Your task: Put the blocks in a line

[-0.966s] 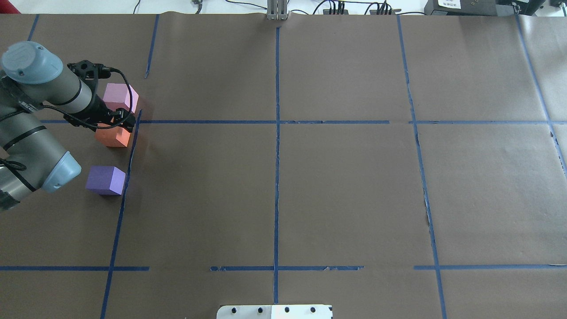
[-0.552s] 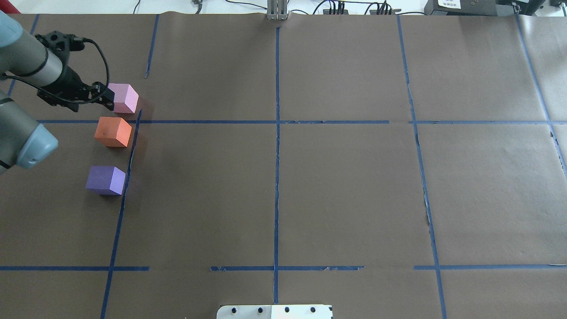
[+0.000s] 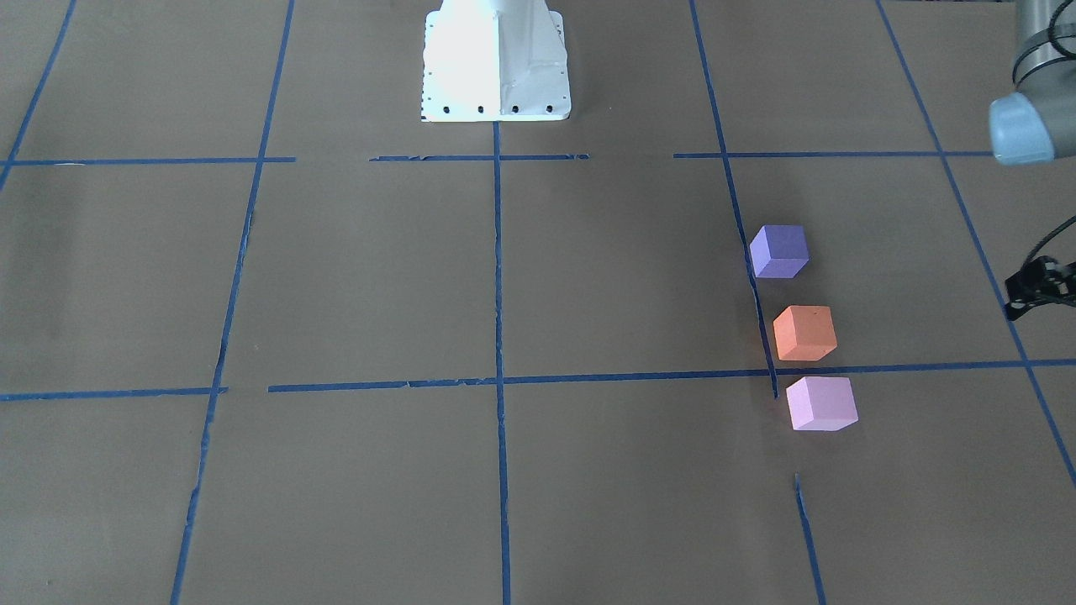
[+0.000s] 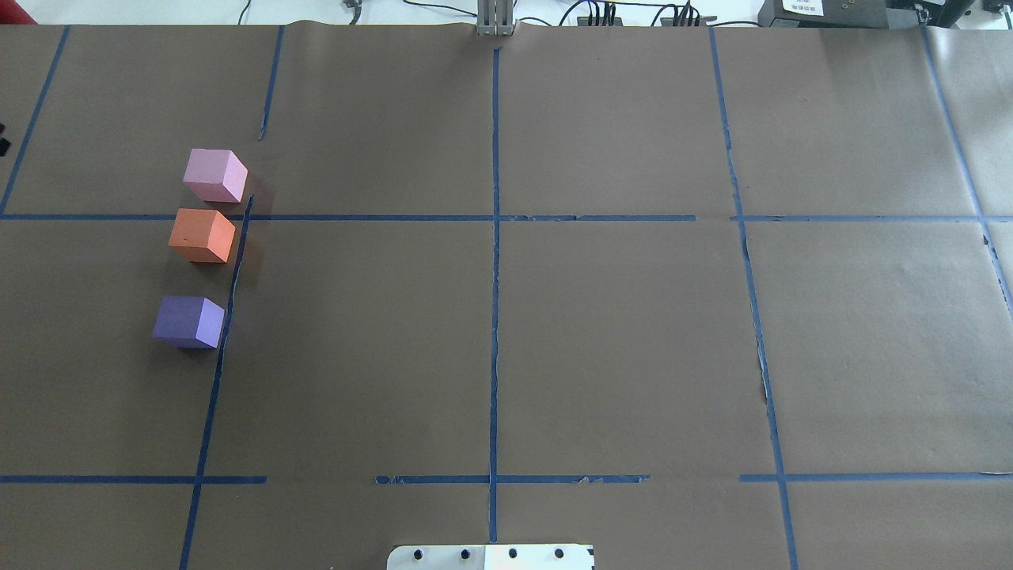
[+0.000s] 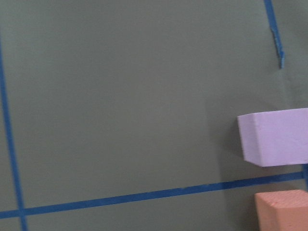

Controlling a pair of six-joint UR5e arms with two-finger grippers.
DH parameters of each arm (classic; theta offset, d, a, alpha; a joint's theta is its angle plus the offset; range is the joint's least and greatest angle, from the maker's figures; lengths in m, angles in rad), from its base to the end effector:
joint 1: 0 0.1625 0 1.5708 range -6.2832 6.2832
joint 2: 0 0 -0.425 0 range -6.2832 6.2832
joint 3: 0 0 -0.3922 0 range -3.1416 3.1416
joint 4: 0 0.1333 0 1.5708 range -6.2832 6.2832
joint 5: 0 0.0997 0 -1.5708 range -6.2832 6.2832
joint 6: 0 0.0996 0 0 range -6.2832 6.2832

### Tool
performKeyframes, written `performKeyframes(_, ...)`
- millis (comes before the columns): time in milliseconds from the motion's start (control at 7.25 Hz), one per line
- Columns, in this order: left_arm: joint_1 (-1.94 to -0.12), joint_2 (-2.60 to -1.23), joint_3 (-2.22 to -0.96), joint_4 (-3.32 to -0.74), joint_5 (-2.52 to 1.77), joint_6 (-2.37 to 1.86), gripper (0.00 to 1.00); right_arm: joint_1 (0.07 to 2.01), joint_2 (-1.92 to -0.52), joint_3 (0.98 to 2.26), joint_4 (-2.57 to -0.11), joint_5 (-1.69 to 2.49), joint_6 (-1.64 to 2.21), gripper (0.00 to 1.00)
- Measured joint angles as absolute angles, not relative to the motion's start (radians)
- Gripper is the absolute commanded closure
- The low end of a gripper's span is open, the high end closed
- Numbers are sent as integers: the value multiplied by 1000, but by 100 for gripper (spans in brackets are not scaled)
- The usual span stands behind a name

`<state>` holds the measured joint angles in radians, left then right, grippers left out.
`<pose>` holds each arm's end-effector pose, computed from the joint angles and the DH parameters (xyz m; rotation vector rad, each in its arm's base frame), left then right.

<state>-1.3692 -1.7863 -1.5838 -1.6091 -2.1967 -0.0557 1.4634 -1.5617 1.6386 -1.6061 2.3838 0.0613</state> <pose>0.0448 -0.5934 0.5404 0.1764 0.6513 0.2238 0.0073 -0.5010 0.6216 -0.0294 -0.8134 -0.0604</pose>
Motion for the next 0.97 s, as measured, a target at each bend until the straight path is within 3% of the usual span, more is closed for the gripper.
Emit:
performKeyframes(414,-1498,-1657,-1573,-1586,-2228,148,0,1463,-1562,1639,-1606,2384,61,0)
performKeyframes(966,-1514,-1625,-1580,-1591,-2310,156,0,1463,-1562,1639,-1606,2384,61,0)
